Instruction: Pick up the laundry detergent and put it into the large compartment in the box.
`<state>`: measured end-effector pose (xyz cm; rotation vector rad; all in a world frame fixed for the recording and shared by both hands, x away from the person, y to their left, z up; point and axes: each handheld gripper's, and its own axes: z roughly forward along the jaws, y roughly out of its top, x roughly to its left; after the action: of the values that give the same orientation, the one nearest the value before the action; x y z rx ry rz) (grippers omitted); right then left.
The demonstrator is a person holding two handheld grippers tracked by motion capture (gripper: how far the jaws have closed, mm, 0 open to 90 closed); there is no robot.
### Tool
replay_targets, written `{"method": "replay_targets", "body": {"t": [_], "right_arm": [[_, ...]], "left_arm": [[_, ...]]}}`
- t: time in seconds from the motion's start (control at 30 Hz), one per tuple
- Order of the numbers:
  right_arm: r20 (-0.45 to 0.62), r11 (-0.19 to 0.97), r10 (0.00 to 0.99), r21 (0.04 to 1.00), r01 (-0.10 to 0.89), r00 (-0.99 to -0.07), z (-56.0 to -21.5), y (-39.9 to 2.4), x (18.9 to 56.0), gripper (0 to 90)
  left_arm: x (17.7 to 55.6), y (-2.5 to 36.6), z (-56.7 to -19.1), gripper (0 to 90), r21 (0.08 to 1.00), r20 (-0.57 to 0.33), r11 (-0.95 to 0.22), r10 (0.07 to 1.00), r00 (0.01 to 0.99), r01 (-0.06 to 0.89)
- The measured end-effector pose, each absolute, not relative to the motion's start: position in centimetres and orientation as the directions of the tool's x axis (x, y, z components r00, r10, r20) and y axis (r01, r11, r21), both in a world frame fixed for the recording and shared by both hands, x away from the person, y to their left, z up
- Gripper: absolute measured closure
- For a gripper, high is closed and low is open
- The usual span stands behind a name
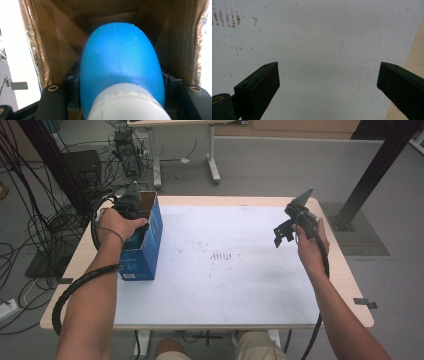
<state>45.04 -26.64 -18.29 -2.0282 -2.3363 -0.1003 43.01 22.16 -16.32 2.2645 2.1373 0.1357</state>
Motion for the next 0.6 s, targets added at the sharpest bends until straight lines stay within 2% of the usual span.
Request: {"method": "replay_targets", "body": {"t": [0.6], "right_arm": [[0.079, 0.136, 0.987, 0.024, 0.990, -0.138, -18.26, -26.87, 44.93, 4.4]], "left_arm": [[43.04, 22.18, -16.26, 36.3, 0.077, 0.044, -0.054, 0.998, 0.051, 0.996]]}}
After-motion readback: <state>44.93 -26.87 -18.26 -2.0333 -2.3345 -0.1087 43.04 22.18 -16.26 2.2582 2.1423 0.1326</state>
